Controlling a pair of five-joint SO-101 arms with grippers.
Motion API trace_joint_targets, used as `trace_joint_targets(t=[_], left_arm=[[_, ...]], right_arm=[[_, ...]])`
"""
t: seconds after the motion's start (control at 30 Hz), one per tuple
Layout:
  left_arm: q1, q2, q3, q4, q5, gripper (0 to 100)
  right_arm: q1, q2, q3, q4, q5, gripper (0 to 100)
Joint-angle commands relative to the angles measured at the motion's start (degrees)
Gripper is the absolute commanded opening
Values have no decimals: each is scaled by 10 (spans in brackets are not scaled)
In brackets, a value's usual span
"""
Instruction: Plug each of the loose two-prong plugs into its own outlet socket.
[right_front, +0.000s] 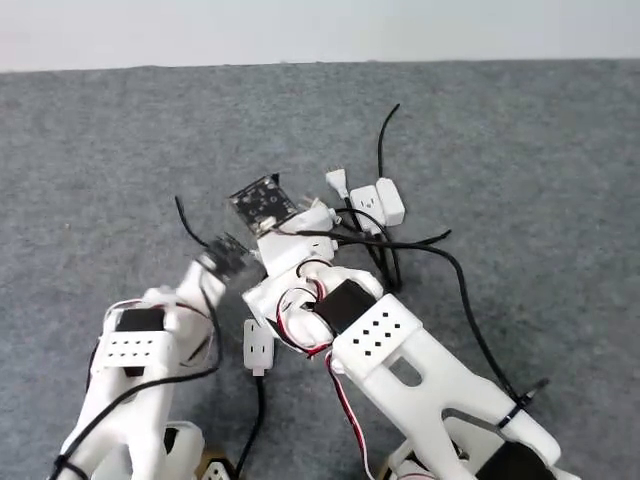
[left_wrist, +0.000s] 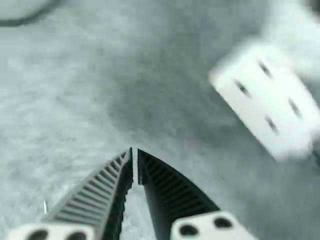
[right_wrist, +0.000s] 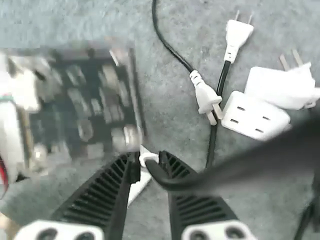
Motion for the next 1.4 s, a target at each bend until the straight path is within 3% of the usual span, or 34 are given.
trace_joint_targets(t=[0.0,0.13,0.4,0.77,0.97,1.37], left_arm=[[-29,-15,6,-76,120,12],[-46,-15,7,-126,207,12],[-74,-14,7,-182,255,12],[-129,-11,7,-281,393,12],[-139,-15,33,-336,402,12],[-141,-15,33,-336,400,12]], right_arm=[[-2,-2,2,-13,-52,9],[-3,-2,27,-32,-67,9],[-6,-7,46,-47,-71,8],[-24,8,50,-71,-114,8],[-22,77,47,-99,-120,8],[-22,80,49,-97,-120,8]])
